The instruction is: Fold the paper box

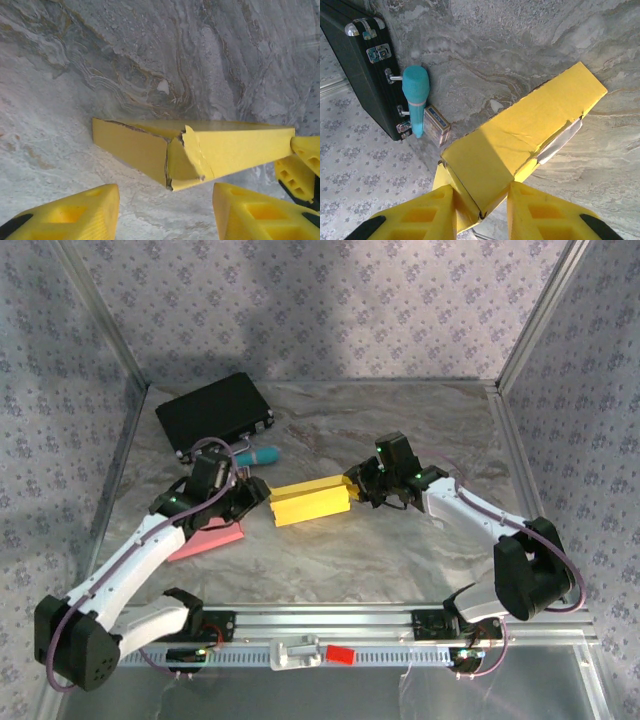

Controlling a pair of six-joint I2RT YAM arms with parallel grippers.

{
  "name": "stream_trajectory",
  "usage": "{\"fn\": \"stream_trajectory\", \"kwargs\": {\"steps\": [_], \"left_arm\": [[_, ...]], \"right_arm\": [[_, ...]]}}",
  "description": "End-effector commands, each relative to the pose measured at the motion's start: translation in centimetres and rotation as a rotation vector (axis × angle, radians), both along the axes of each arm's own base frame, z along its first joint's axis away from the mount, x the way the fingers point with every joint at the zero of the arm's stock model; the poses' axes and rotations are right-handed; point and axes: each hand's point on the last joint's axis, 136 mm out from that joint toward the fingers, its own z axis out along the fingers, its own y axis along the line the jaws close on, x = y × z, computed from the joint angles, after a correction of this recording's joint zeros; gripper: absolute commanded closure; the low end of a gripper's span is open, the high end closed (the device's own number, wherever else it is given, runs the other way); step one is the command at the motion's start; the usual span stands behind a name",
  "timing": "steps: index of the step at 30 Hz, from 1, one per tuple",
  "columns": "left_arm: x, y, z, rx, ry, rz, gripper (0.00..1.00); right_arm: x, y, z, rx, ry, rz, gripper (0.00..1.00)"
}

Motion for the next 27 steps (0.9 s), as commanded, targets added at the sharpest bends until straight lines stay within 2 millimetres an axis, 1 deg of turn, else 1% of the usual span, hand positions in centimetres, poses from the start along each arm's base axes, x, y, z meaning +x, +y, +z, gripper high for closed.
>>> {"fn": "stream_trajectory", "kwargs": {"steps": [1, 5, 9, 13, 19, 24, 27], "left_arm": [[1.5, -1.4, 1.2, -0.091, -0.020, 0.001, 0.48], [1.8, -1.5, 0.4, -0.088, -0.002, 0.001, 0.50], [1.9, -1.2, -0.2, -0.089, 0.007, 0.007, 0.55], [1.5, -1.0, -1.0, -0.085, 0.022, 0.001, 0.62], [0.7, -0.9, -2.2, -0.085, 0.039, -0.012, 0.63], [0.2, -0.3, -3.0, -0.062, 0.048, -0.004, 0.73], [-0.2, 0.2, -3.5, -0.045, 0.056, -0.003, 0.74]], "right_arm": [[-2.8, -1.9, -4.9, -0.140, 0.172, 0.001, 0.72], [-2.8, -1.8, -4.8, -0.136, 0.169, 0.000, 0.72], [-2.7, -1.8, -4.8, -0.137, 0.170, 0.000, 0.72], [-2.7, -1.8, -4.7, -0.136, 0.171, -0.001, 0.72], [-2.7, -1.8, -4.6, -0.138, 0.169, 0.000, 0.72], [-2.8, -1.9, -4.8, -0.145, 0.175, -0.001, 0.72], [-2.9, -1.9, -4.8, -0.147, 0.178, 0.000, 0.72]]}}
